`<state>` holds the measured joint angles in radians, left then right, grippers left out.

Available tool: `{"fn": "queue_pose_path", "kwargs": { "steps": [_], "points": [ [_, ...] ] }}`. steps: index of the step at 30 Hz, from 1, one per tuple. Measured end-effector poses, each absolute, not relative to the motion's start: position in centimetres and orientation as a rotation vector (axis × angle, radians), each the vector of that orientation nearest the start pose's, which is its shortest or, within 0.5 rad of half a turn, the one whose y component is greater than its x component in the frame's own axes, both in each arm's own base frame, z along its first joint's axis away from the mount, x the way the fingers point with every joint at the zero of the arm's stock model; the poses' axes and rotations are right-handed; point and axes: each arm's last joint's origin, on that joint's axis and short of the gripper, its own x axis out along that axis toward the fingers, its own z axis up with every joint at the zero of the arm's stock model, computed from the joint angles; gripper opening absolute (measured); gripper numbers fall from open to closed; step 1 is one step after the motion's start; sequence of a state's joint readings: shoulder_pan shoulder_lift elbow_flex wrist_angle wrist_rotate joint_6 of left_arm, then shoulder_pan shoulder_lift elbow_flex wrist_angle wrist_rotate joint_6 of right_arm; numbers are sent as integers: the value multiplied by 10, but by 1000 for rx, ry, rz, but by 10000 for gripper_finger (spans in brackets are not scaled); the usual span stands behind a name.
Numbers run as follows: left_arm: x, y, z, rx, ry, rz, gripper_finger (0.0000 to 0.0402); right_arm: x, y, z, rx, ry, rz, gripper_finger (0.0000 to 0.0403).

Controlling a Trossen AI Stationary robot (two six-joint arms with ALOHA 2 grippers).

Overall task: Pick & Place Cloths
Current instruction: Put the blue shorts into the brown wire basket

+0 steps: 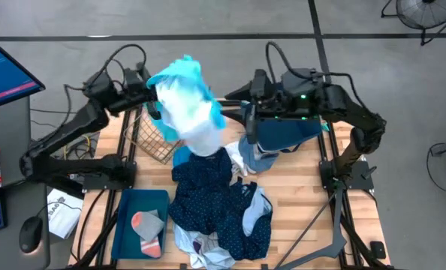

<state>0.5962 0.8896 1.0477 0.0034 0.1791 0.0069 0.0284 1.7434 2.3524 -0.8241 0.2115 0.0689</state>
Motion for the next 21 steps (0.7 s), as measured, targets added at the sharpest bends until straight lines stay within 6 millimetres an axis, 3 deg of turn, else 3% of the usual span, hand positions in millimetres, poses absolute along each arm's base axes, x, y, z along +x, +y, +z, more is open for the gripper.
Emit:
{"fn": "queue_pose_path", "kwargs": {
  "steps": [5, 9, 14, 21],
  "points": [
    [129, 101, 411, 103, 29, 665, 0, 348, -7, 514, 46, 274, -222, 221],
    [119, 105, 408, 118, 88, 873, 0, 351, -14, 508, 45, 307, -243, 212],
    [120, 110, 406, 206, 158, 995, 0, 353, -16, 506, 43, 322, -250, 199],
    [133, 129, 391, 418, 459, 1147, 0, 353, -16, 506, 40, 323, -248, 184]
  ]
}}
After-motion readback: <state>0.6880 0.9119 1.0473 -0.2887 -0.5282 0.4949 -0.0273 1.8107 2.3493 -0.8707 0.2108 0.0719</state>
